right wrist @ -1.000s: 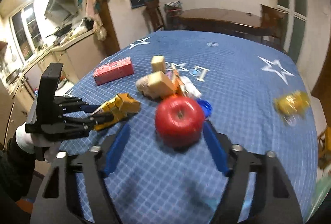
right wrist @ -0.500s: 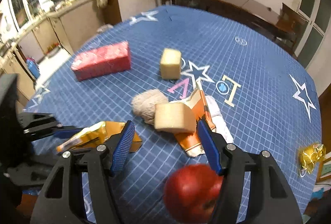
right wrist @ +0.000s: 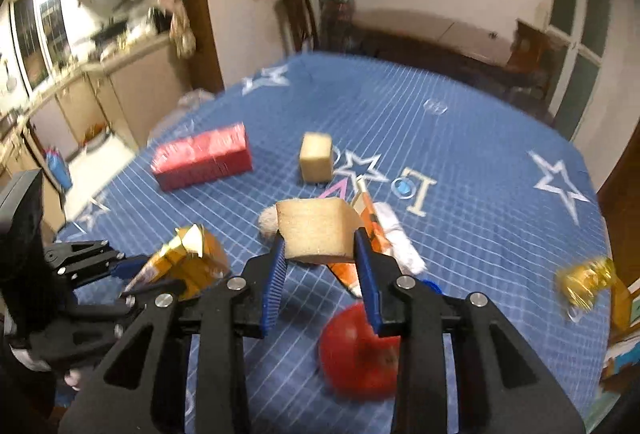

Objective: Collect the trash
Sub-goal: 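Carry the gold pack and beige sponge with both grippers over the bin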

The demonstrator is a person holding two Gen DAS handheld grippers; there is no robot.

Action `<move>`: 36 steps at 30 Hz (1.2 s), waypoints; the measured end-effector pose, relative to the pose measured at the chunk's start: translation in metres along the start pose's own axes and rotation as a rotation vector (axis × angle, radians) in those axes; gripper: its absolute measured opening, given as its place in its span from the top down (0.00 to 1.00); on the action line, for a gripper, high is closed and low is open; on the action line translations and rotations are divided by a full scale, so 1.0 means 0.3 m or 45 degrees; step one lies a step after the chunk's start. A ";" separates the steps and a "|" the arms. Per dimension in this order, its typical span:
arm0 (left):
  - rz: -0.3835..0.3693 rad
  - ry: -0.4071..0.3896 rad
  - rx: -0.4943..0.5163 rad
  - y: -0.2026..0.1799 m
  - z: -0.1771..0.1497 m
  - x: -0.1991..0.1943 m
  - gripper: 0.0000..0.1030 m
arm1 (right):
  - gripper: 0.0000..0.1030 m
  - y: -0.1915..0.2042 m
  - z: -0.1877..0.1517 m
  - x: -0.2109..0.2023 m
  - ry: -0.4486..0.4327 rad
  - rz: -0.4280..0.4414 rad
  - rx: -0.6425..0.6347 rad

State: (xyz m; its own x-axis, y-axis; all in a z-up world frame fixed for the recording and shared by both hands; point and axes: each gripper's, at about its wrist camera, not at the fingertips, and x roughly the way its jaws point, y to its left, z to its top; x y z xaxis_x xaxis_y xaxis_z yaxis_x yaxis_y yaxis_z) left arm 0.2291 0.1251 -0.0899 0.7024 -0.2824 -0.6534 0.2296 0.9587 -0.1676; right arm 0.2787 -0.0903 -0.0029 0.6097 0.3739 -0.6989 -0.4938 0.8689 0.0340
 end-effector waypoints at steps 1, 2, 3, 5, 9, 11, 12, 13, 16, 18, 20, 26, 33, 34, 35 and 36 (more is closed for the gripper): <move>-0.001 -0.030 -0.002 -0.012 0.006 -0.027 0.72 | 0.69 0.002 -0.011 -0.031 -0.027 -0.004 0.009; -0.009 -0.058 0.001 -0.030 0.011 -0.053 0.72 | 0.69 0.000 -0.032 -0.079 -0.064 -0.006 0.025; -0.015 -0.076 0.004 -0.043 0.016 -0.070 0.72 | 0.69 -0.003 -0.053 -0.126 -0.099 -0.012 0.042; -0.035 -0.137 0.023 -0.101 0.026 -0.118 0.72 | 0.69 -0.007 -0.088 -0.191 -0.146 -0.024 0.067; -0.097 -0.226 0.054 -0.225 0.042 -0.192 0.72 | 0.69 -0.042 -0.180 -0.341 -0.233 -0.100 0.129; -0.139 -0.255 0.082 -0.307 0.054 -0.212 0.72 | 0.69 -0.067 -0.217 -0.400 -0.260 -0.142 0.163; -0.158 -0.261 0.097 -0.346 0.058 -0.214 0.72 | 0.69 -0.079 -0.232 -0.422 -0.269 -0.158 0.174; -0.181 -0.268 0.119 -0.400 0.064 -0.218 0.72 | 0.69 -0.101 -0.254 -0.456 -0.278 -0.186 0.191; -0.252 -0.282 0.171 -0.536 0.079 -0.221 0.72 | 0.69 -0.165 -0.312 -0.541 -0.299 -0.253 0.241; -0.299 -0.295 0.205 -0.629 0.084 -0.224 0.72 | 0.69 -0.216 -0.351 -0.604 -0.314 -0.302 0.274; -0.349 -0.302 0.247 -0.740 0.089 -0.224 0.72 | 0.69 -0.262 -0.393 -0.664 -0.335 -0.342 0.305; -0.472 -0.308 0.348 -1.035 0.105 -0.206 0.72 | 0.69 -0.394 -0.492 -0.822 -0.355 -0.449 0.384; -0.566 -0.291 0.449 -1.342 0.105 -0.155 0.72 | 0.69 -0.563 -0.607 -0.965 -0.346 -0.568 0.500; -0.579 -0.279 0.464 -1.388 0.103 -0.138 0.72 | 0.69 -0.577 -0.621 -0.984 -0.344 -0.578 0.513; -0.588 -0.269 0.473 -1.423 0.101 -0.124 0.72 | 0.69 -0.597 -0.632 -1.000 -0.339 -0.590 0.526; -0.596 -0.260 0.482 -1.461 0.098 -0.112 0.72 | 0.69 -0.615 -0.645 -1.011 -0.331 -0.601 0.539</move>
State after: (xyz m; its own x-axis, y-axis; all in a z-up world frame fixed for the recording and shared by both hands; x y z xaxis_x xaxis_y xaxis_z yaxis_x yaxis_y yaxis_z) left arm 0.1246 -0.2864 0.0273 0.5752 -0.7054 -0.4142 0.7399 0.6646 -0.1043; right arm 0.0649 -0.4269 0.0646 0.8553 -0.0559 -0.5150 0.1136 0.9902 0.0812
